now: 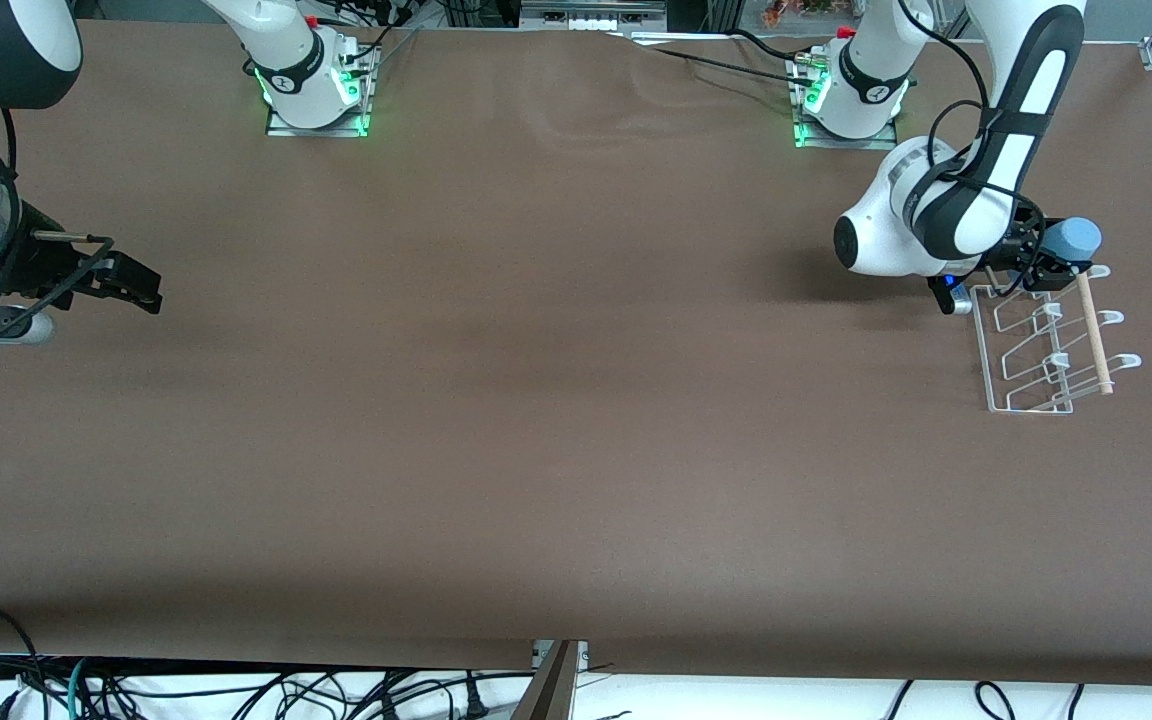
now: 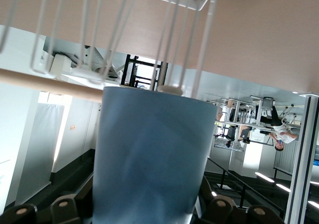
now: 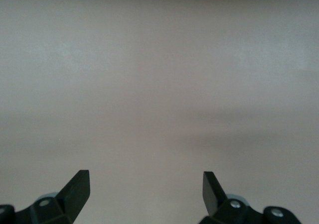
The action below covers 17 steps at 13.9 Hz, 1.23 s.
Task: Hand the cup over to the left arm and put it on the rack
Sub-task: 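Carry the cup with the left gripper over the rack, then lower the cup onto a rack peg with the left gripper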
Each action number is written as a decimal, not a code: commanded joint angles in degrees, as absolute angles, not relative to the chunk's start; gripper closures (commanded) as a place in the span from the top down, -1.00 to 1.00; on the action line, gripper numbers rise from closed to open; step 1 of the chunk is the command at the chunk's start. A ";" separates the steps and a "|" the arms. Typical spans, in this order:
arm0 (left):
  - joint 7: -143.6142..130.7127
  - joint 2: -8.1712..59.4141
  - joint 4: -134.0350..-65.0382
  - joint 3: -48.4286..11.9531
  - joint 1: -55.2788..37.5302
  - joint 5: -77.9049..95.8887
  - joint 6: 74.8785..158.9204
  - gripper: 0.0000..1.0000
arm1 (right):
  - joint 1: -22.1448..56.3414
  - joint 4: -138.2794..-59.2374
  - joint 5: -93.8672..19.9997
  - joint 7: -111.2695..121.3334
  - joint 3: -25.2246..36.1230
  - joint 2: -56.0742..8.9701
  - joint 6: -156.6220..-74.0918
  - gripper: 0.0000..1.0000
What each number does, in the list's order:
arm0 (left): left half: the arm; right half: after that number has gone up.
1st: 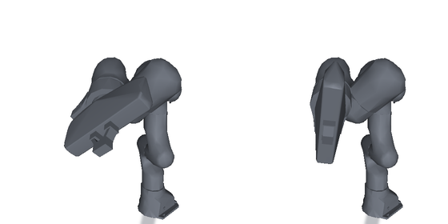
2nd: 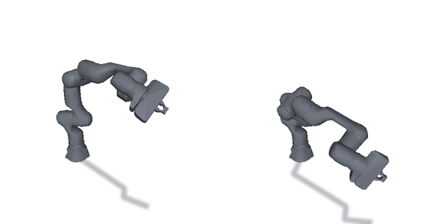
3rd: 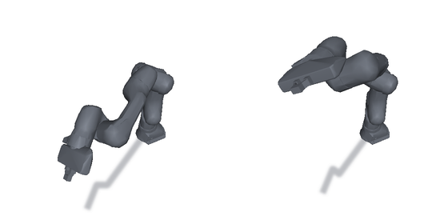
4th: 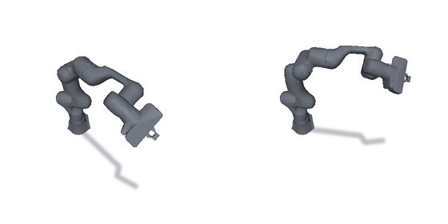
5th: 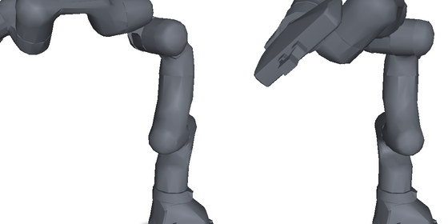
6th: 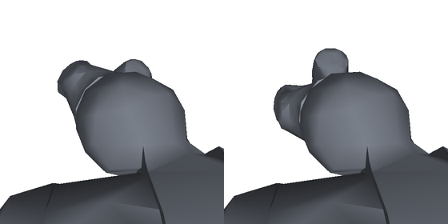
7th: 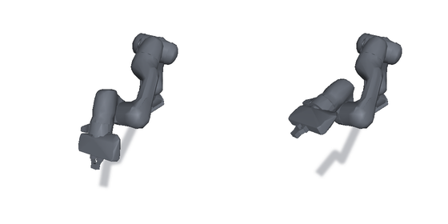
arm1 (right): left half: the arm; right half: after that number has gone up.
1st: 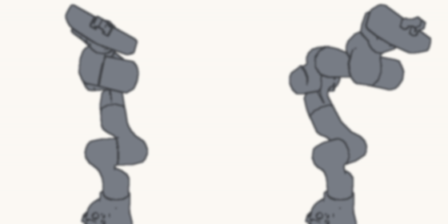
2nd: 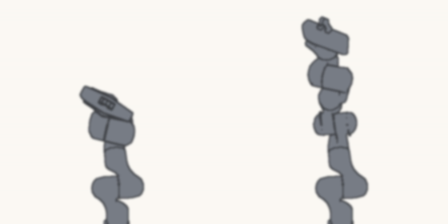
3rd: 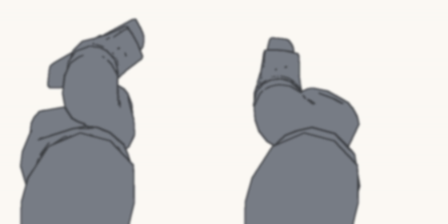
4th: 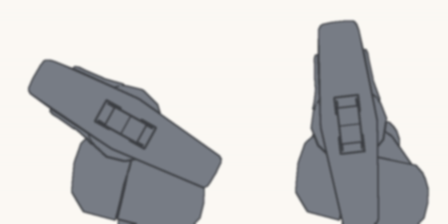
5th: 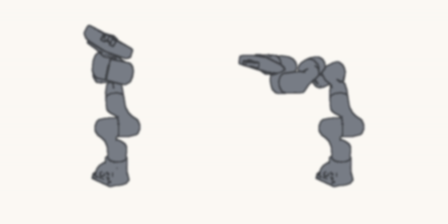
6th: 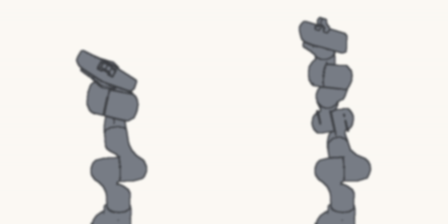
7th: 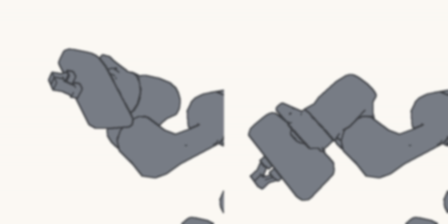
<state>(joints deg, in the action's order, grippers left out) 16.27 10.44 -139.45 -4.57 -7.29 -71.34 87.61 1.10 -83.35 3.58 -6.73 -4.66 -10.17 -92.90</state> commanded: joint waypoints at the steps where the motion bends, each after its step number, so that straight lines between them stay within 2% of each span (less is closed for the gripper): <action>1: 14.06 7.38 -143.43 -5.18 -6.77 -74.35 88.42 -1.00 | 0.88 -83.41 3.96 -5.98 -5.01 -9.49 -92.64 1.00; 17: 11.96 12.12 -144.05 -5.10 -3.78 -78.84 94.04 -0.96 | 0.70 -83.41 3.96 -5.71 -4.92 -9.58 -92.64 1.00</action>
